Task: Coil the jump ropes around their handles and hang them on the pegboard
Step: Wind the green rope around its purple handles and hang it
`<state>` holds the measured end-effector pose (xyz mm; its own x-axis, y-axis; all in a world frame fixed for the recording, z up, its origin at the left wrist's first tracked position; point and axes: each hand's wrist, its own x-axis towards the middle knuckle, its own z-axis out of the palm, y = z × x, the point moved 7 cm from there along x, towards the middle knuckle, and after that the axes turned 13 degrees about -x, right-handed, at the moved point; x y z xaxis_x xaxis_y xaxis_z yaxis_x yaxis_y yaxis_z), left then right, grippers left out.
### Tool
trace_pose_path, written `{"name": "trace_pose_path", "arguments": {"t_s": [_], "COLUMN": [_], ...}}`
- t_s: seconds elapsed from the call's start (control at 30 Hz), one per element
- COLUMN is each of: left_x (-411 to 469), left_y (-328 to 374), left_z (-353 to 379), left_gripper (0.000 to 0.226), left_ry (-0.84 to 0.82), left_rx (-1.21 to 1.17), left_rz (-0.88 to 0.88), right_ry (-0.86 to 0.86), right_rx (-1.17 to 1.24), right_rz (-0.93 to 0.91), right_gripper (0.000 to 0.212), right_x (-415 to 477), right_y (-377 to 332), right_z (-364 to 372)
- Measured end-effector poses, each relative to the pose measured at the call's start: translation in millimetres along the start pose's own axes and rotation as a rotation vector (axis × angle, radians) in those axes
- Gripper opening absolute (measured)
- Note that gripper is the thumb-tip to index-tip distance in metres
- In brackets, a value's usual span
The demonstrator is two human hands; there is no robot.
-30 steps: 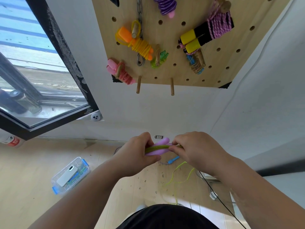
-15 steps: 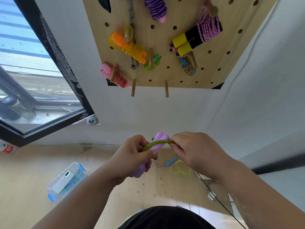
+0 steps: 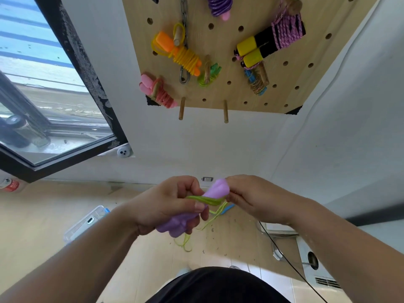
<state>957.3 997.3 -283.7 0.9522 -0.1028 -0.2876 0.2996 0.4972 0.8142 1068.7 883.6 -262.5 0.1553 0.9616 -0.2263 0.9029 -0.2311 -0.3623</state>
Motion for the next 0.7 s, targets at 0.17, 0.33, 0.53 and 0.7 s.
{"name": "trace_pose_path", "arguments": {"t_s": [0.17, 0.33, 0.53, 0.7], "left_x": [-8, -4, 9, 23], "left_y": [13, 18, 21, 27], "left_z": [-5, 2, -5, -12], "left_gripper": [0.022, 0.031, 0.030, 0.030], "left_ry": [0.021, -0.048, 0.090, 0.285], "left_rx": [0.592, 1.156, 1.306, 1.344], "left_rz": [-0.179, -0.246, -0.180, -0.010], "right_ry": [-0.193, -0.411, -0.287, -0.111], "right_rx": [-0.308, -0.379, -0.443, -0.370], "right_rz": [-0.118, -0.124, -0.023, 0.168], "right_gripper": [0.022, 0.014, 0.010, 0.020], "right_x": [13, 27, 39, 37], "right_y": [-8, -18, -20, -7], "right_z": [5, 8, -8, -13]}}
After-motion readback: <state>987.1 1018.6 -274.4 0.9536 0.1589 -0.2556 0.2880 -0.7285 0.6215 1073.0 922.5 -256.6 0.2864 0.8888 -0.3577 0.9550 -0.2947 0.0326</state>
